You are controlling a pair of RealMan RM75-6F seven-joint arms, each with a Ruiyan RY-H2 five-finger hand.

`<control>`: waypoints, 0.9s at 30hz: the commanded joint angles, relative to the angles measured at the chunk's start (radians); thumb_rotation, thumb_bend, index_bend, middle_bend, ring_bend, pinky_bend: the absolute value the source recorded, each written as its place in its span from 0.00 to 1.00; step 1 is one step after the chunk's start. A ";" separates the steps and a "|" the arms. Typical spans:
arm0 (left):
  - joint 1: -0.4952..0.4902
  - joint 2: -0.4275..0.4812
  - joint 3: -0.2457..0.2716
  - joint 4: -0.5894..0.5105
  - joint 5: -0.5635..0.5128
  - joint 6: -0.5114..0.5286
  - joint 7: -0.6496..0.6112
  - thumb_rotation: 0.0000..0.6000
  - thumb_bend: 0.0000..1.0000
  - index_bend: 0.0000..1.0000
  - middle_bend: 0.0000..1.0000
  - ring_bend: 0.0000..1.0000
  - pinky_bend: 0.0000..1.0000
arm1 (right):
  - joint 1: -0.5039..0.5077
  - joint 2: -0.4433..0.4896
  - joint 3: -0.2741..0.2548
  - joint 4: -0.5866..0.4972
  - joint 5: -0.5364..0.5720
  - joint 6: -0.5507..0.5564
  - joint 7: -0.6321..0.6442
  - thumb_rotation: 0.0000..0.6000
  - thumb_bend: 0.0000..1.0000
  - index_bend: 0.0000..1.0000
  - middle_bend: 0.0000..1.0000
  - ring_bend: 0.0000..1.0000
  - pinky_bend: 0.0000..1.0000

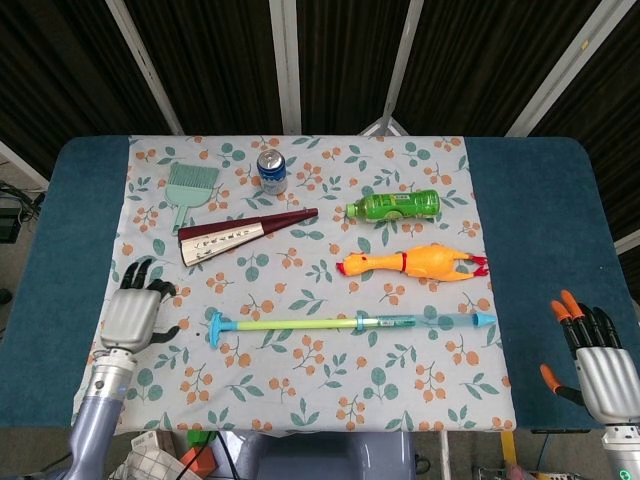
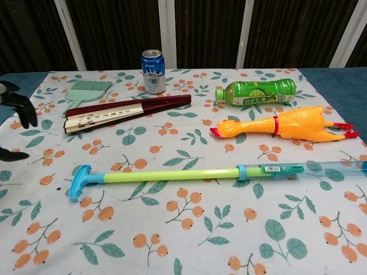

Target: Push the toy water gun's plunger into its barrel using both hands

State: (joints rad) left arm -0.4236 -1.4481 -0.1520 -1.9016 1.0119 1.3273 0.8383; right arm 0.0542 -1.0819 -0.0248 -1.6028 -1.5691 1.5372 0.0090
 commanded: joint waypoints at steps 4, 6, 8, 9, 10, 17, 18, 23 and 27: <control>-0.109 -0.163 -0.049 0.036 -0.144 0.003 0.180 1.00 0.34 0.44 0.39 0.00 0.00 | -0.001 0.004 0.003 -0.002 0.000 -0.006 0.014 1.00 0.34 0.00 0.00 0.00 0.00; -0.124 -0.196 -0.050 0.049 -0.161 0.011 0.203 1.00 0.36 0.45 0.39 0.00 0.00 | -0.001 0.005 0.005 -0.002 0.000 -0.007 0.018 1.00 0.34 0.00 0.00 0.00 0.00; -0.140 -0.230 -0.048 0.065 -0.180 0.019 0.227 1.00 0.36 0.45 0.39 0.00 0.00 | -0.001 0.006 0.006 -0.002 0.000 -0.009 0.022 1.00 0.34 0.00 0.00 0.00 0.00; -0.146 -0.242 -0.047 0.072 -0.186 0.022 0.236 1.00 0.36 0.45 0.40 0.00 0.00 | -0.001 0.006 0.007 -0.002 0.000 -0.009 0.024 1.00 0.34 0.00 0.00 0.00 0.00; -0.151 -0.253 -0.046 0.079 -0.191 0.025 0.243 1.00 0.36 0.45 0.40 0.00 0.00 | -0.001 0.007 0.008 -0.002 0.000 -0.010 0.026 1.00 0.34 0.00 0.00 0.00 0.00; -0.177 -0.314 -0.033 0.131 -0.218 0.037 0.273 1.00 0.36 0.46 0.40 0.00 0.00 | -0.001 0.011 0.010 -0.006 0.001 -0.016 0.037 1.00 0.34 0.00 0.00 0.00 0.00; -0.182 -0.324 -0.031 0.141 -0.223 0.038 0.276 1.00 0.36 0.46 0.40 0.00 0.00 | -0.001 0.011 0.011 -0.006 0.000 -0.017 0.039 1.00 0.34 0.00 0.00 0.00 0.00; -0.194 -0.355 -0.020 0.169 -0.234 0.039 0.281 1.00 0.36 0.47 0.40 0.00 0.00 | -0.003 0.013 0.012 -0.007 0.000 -0.019 0.045 1.00 0.34 0.00 0.00 0.00 0.00; -0.202 -0.370 -0.016 0.186 -0.240 0.036 0.281 1.00 0.39 0.47 0.40 0.00 0.00 | -0.003 0.014 0.013 -0.008 -0.001 -0.021 0.047 1.00 0.34 0.00 0.00 0.00 0.00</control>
State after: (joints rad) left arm -0.6234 -1.8158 -0.1687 -1.7178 0.7738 1.3639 1.1195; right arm 0.0509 -1.0680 -0.0117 -1.6110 -1.5700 1.5160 0.0564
